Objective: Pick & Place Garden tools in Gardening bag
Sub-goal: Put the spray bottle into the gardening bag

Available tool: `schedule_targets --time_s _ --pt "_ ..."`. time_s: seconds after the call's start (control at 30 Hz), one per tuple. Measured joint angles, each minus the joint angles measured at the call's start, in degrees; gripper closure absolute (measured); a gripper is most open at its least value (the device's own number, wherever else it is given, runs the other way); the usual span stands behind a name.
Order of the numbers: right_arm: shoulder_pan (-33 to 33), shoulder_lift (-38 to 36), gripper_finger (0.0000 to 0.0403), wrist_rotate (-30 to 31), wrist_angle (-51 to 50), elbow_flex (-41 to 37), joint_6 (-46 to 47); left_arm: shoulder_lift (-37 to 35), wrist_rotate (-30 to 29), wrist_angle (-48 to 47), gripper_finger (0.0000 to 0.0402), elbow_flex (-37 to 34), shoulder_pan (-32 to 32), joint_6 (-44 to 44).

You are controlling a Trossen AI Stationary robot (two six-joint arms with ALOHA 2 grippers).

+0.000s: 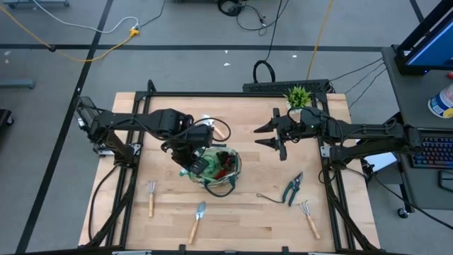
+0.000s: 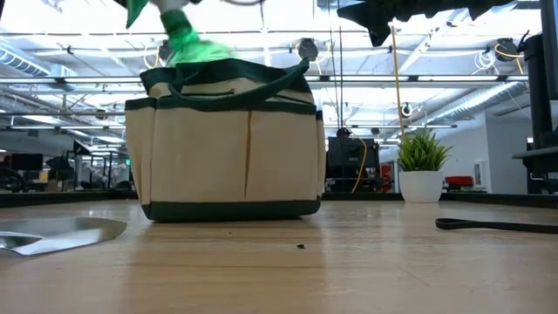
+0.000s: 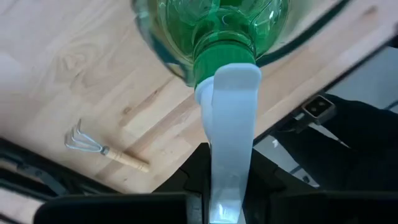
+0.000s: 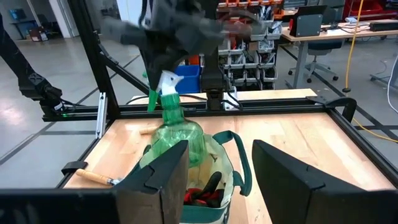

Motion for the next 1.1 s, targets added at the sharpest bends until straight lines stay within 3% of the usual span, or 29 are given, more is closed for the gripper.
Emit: schedule_targets --time_s 0.27,0.8,1.1 --pt "0.0 0.0 0.0232 0.0 0.0 0.0 -0.01 0.1 5.54 -0.15 0.0349 -6.26 0.07 0.74" --pt "0.0 0.0 0.0232 0.11 0.0 0.0 -0.28 0.08 7.08 -0.07 0.0349 -6.31 2.79 5.35" --pt "0.0 0.0 0.0232 0.17 0.0 0.0 0.03 0.08 8.39 -0.03 0.0313 -6.31 3.97 5.77"
